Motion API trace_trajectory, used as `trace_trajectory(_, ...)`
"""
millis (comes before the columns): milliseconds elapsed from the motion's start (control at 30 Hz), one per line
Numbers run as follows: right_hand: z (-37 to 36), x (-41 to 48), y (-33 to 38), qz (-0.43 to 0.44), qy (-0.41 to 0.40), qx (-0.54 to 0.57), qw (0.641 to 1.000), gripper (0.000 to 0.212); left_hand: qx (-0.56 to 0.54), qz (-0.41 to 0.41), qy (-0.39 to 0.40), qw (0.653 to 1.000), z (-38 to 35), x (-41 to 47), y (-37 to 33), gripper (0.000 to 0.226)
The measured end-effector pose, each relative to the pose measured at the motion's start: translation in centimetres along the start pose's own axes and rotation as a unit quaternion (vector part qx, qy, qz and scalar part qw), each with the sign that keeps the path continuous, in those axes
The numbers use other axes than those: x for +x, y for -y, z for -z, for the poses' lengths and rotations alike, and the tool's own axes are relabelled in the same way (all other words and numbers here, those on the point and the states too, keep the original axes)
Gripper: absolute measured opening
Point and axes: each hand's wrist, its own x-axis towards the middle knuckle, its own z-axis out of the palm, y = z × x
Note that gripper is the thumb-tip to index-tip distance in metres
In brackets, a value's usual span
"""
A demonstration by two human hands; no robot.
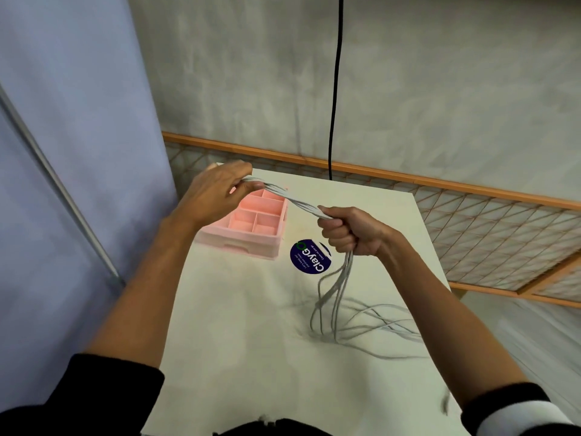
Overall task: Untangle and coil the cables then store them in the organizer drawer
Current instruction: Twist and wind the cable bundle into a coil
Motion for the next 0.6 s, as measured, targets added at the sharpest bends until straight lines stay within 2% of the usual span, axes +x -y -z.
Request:
trace_trajectory(100, 0.7, -0.8, -0.3, 0.008, 0.024, -0.018, 1.000, 0.035, 0.005, 0.002, -0.011, 1.000, -0.2, -0.2, 0.3, 0.040)
trace_trajectory(233, 1.3, -1.2, -1.4, 0.022, -0.048, -0.133, 0.990, 0.046, 0.023, 0.001, -0.030, 0.999, -0.1, -0.4, 1.2, 0.041)
trace_trajectory(367, 1.2, -0.8, -2.1, 0.024, -0.102, -0.072, 0.992, 0.050, 0.030, 0.000, -0.033, 0.999, -0.5, -0.6, 1.2, 0.040)
trace_trajectory(533, 2.0, -1.2, -3.2, 0.115, 0.021, -0.041, 0.992, 0.035, 0.027, 0.036, -0.062, 0.997, -0.4, -0.6, 1.4, 0.045)
trace_trajectory(600, 2.4, -1.6, -3.8, 0.143, 0.013, -0.077, 0.987, 0.026, 0.028, 0.059, -0.084, 0.994, -0.1, -0.6, 1.7, 0.038)
